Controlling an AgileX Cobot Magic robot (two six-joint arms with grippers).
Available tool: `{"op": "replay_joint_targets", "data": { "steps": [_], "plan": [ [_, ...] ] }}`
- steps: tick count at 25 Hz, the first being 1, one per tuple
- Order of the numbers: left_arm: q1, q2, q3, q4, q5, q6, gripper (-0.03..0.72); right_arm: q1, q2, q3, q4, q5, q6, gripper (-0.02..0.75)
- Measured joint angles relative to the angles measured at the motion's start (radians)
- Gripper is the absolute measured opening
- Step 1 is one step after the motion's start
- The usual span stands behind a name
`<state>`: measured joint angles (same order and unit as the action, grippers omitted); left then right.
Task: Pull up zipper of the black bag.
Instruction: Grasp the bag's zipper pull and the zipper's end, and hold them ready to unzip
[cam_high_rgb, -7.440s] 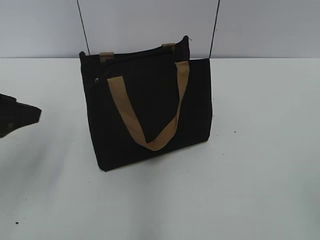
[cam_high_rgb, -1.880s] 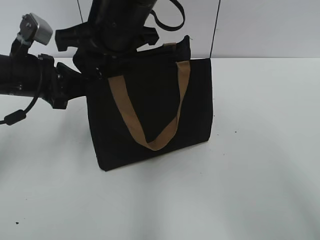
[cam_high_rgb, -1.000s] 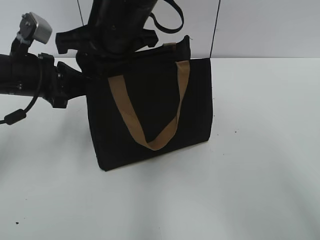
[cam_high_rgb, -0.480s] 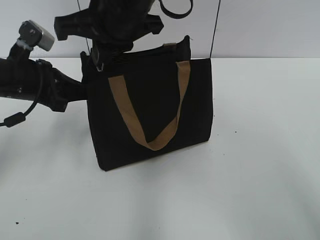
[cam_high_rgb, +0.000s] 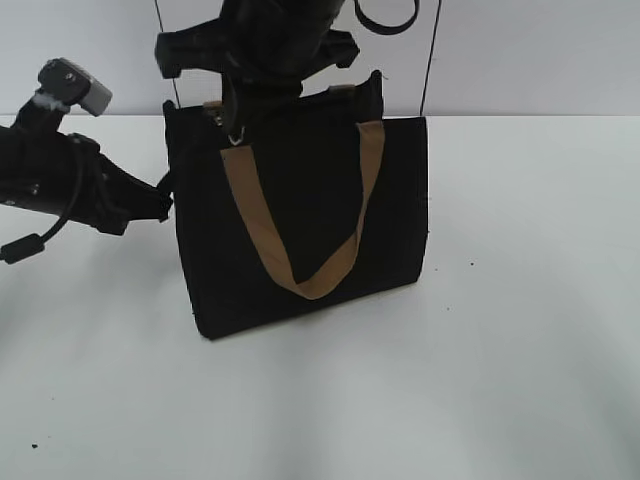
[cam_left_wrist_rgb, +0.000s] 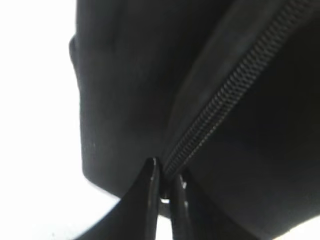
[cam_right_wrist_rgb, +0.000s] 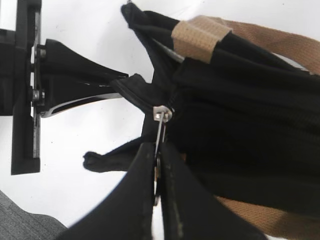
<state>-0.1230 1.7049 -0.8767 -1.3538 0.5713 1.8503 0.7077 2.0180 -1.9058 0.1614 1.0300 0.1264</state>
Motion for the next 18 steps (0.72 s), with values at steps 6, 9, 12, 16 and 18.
{"op": "replay_joint_targets", "data": {
  "steps": [6,9,12,16,18],
  "plan": [
    [-0.003,-0.027,-0.001,0.054,-0.068,-0.098,0.029,-0.041,0.000,0.000,0.039,0.001,-0.034,-0.010],
    [0.014,-0.052,-0.002,0.094,-0.075,-0.158,0.029,-0.058,0.000,0.000,0.051,0.006,-0.042,-0.010],
    [0.056,-0.062,-0.002,0.169,-0.086,-0.227,0.029,-0.077,0.000,0.000,0.030,0.032,-0.049,-0.010],
    [0.101,-0.078,-0.001,0.201,-0.067,-0.257,0.029,-0.087,0.000,0.000,0.012,0.038,-0.067,-0.010],
    [0.114,-0.090,-0.001,0.203,-0.055,-0.258,0.029,-0.087,0.000,0.000,-0.005,0.042,-0.078,-0.010]
  ]
}}
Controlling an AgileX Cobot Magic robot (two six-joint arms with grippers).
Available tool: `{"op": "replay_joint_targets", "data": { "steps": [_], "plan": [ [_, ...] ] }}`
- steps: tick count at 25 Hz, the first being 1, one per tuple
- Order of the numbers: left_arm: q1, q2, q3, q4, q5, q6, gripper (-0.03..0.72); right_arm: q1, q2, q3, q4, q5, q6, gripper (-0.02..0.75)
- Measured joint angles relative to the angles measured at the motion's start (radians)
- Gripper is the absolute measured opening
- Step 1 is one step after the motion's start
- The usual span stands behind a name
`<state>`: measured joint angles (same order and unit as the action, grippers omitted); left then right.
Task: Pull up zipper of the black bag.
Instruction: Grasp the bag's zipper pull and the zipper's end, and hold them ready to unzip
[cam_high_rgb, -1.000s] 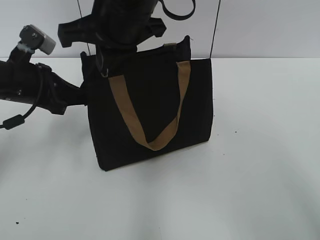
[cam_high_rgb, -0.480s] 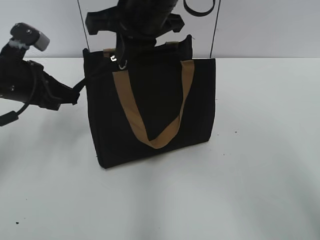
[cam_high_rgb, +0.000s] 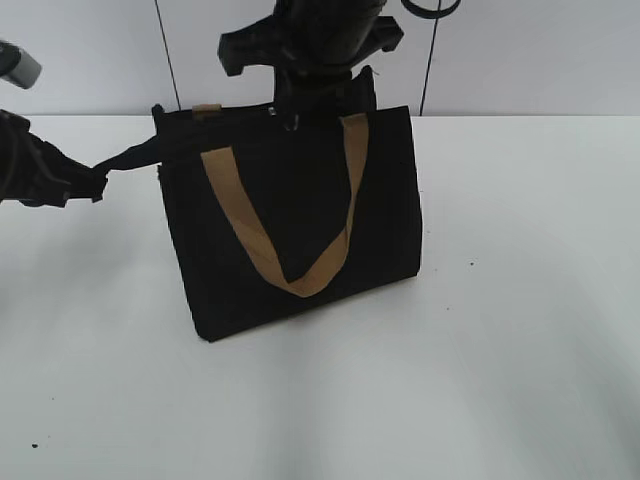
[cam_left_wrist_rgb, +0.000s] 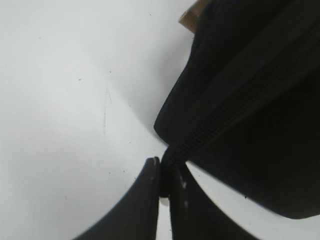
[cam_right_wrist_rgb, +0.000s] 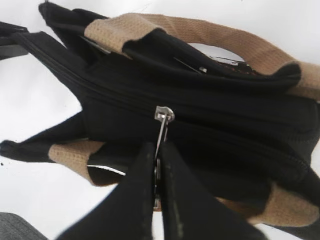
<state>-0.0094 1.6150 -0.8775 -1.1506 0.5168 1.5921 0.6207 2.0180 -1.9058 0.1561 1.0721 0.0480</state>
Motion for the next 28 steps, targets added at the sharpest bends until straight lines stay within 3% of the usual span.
{"op": "replay_joint_targets", "data": {
  "steps": [7,15,18,20,23,25,28],
  "plan": [
    [0.011,-0.021,0.000,0.003,0.017,-0.003,0.029,-0.078,0.000,0.000,-0.156,0.078,-0.009,-0.010],
    [0.010,-0.022,0.000,-0.004,0.044,-0.003,0.029,-0.116,-0.003,0.000,-0.129,0.108,-0.021,-0.006],
    [0.013,-0.022,0.000,-0.012,0.038,-0.003,0.048,-0.124,-0.024,0.000,-0.106,0.101,-0.076,0.094],
    [0.015,-0.022,0.000,-0.013,0.046,-0.004,0.131,-0.130,-0.055,0.000,-0.088,0.076,-0.097,0.262],
    [0.016,-0.023,0.000,-0.022,0.054,-0.029,0.396,-0.134,-0.100,-0.001,-0.076,0.062,-0.106,0.444],
    [0.017,-0.037,-0.001,-0.023,0.054,-0.099,0.556,-0.134,-0.120,-0.001,-0.076,0.067,-0.112,0.480],
    [0.018,-0.086,-0.016,0.040,0.078,-0.219,0.596,-0.134,-0.146,-0.001,-0.088,0.095,-0.140,0.497]
  ]
}}
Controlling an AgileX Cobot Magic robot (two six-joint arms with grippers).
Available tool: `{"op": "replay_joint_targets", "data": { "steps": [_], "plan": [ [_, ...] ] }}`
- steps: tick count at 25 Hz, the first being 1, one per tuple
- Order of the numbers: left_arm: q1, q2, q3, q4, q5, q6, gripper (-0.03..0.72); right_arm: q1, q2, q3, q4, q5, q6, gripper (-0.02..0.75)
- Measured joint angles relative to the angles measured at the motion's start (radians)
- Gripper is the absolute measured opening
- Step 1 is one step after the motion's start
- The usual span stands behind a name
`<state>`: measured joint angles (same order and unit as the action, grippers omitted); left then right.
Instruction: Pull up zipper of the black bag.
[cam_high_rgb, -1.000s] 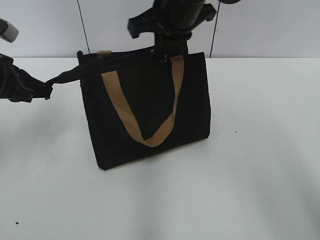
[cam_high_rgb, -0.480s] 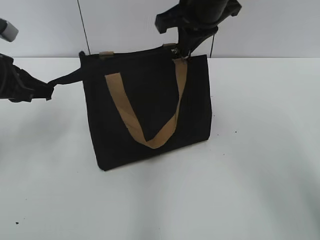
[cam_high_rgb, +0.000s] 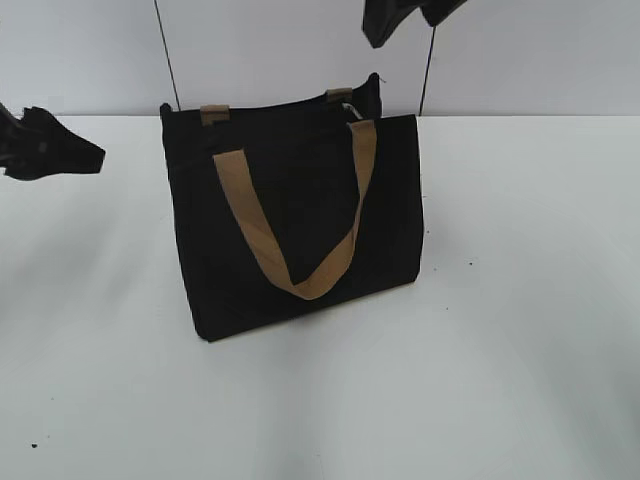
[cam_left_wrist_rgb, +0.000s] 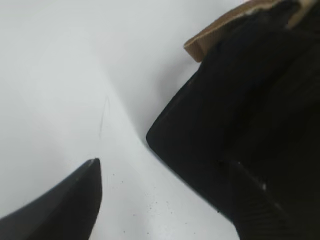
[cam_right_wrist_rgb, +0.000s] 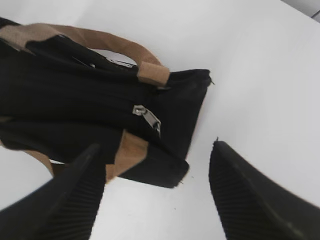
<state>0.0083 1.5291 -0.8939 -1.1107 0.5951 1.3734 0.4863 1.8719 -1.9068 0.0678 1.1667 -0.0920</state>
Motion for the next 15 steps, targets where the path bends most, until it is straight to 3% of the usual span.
{"op": "replay_joint_targets", "data": {
  "steps": [3,7,10,12,15],
  "plan": [
    [0.000,-0.062,-0.039,0.203,0.007,-0.225,0.552,0.000,-0.032,0.000,-0.084,0.039,-0.014,0.501],
    [0.000,-0.126,-0.116,0.718,0.060,-0.734,0.526,-0.012,-0.090,0.036,-0.276,0.045,0.034,0.503],
    [0.000,-0.160,-0.186,1.042,0.153,-1.049,0.524,-0.047,-0.170,0.112,-0.322,0.045,0.061,0.504],
    [0.001,-0.198,-0.207,1.141,0.190,-1.147,0.524,-0.084,-0.253,0.199,-0.328,0.035,0.077,0.504],
    [0.001,-0.296,-0.201,1.148,0.227,-1.188,0.524,-0.143,-0.396,0.357,-0.308,-0.016,0.085,0.504]
  ]
}}
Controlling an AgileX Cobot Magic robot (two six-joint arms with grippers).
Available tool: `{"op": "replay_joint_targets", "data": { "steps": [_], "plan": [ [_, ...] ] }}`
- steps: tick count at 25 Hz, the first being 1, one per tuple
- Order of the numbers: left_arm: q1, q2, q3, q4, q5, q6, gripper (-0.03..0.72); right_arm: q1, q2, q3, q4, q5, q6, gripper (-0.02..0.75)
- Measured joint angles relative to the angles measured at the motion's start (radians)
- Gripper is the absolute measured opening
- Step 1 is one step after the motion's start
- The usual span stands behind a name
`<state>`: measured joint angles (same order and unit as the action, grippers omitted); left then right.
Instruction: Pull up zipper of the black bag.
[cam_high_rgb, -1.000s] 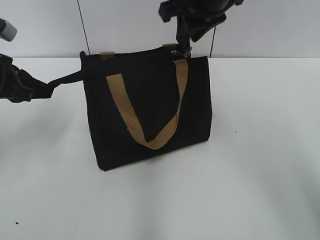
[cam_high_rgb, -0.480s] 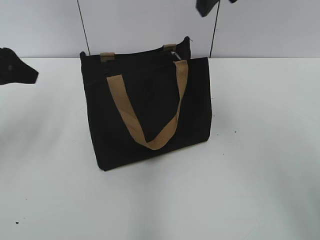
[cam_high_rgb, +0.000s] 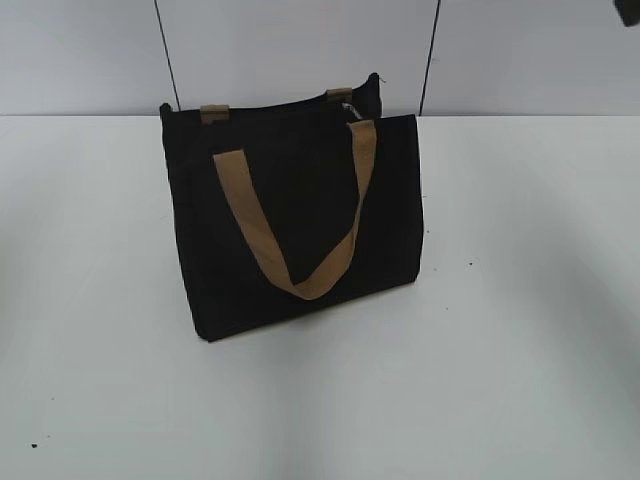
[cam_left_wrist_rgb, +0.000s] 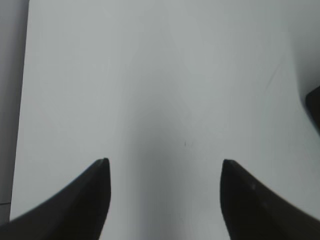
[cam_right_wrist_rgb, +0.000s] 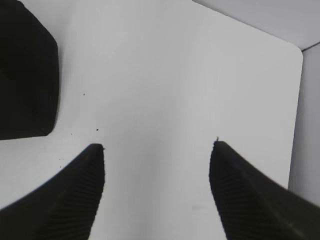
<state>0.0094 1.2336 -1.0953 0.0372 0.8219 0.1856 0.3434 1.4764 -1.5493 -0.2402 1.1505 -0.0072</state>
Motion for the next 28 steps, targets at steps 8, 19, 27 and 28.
{"op": "replay_joint_targets", "data": {
  "steps": [8,19,27,28],
  "plan": [
    [-0.001,-0.472,0.242,-0.073,0.043,-0.002,0.523,-0.039,-0.482,0.487,0.165,-0.148,-0.040,0.504],
    [-0.001,-1.023,0.483,-0.163,0.286,-0.002,0.510,-0.039,-1.095,0.996,0.288,-0.144,-0.069,0.504],
    [-0.001,-1.237,0.550,-0.193,0.286,0.000,0.488,-0.039,-1.368,1.050,0.326,-0.086,-0.132,0.504],
    [-0.001,-1.240,0.556,-0.195,0.272,0.000,0.486,-0.039,-1.399,1.057,0.328,-0.074,-0.133,0.504]
  ]
}}
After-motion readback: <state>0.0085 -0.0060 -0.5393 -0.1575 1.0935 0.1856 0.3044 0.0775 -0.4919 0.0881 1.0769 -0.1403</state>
